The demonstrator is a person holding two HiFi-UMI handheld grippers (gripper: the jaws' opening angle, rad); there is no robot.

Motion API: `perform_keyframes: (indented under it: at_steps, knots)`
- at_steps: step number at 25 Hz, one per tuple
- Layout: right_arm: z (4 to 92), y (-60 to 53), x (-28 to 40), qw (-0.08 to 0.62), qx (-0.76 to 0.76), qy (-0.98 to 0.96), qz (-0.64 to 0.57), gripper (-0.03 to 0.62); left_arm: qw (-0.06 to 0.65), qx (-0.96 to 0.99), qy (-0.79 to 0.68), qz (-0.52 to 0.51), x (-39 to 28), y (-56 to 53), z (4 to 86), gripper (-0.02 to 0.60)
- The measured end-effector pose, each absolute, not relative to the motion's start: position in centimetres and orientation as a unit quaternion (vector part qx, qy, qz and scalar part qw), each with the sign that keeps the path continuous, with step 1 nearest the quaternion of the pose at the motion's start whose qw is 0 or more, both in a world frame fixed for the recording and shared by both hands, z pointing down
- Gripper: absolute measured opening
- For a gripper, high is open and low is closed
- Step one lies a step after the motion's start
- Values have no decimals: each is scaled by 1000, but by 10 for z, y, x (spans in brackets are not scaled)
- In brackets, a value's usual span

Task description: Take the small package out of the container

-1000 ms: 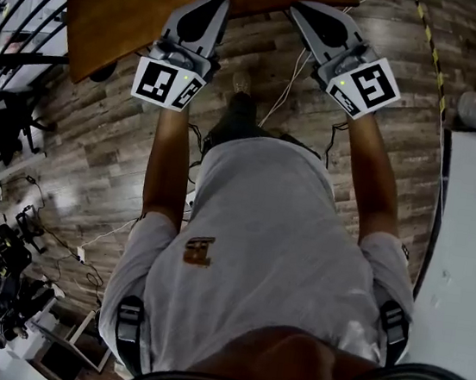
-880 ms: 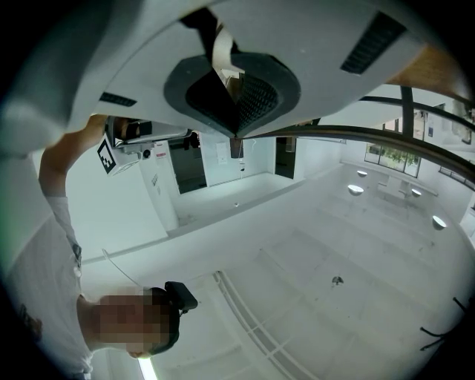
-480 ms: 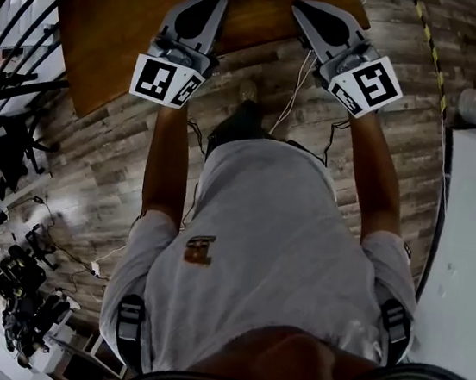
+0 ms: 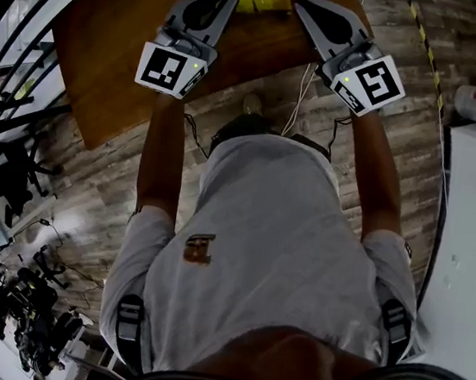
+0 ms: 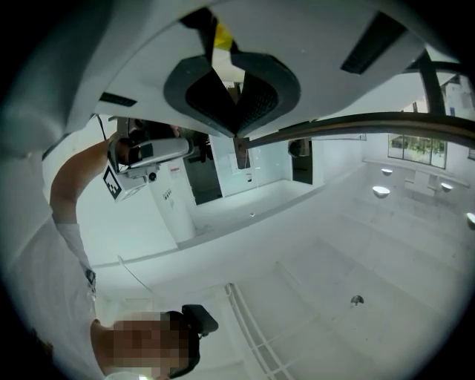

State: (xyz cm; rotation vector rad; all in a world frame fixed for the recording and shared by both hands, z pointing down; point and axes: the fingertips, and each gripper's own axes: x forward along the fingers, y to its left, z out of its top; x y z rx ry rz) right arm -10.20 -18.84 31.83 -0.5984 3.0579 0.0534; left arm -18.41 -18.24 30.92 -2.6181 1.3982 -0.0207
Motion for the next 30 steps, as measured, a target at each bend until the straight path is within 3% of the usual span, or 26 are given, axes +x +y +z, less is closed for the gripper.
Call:
perform_keyframes:
  at_steps: [9, 23, 30]
  knots:
    - [322, -244, -158, 0, -209, 978, 17, 31, 103, -895, 428, -62, -236, -249, 331, 18]
    - [353, -292, -160, -16, -224, 974, -13, 31, 90, -911, 334, -225, -233, -311, 410, 26]
    - [367, -317, -150, -20, -214, 976, -26, 31, 81, -898, 281, -329, -218, -337, 466, 137]
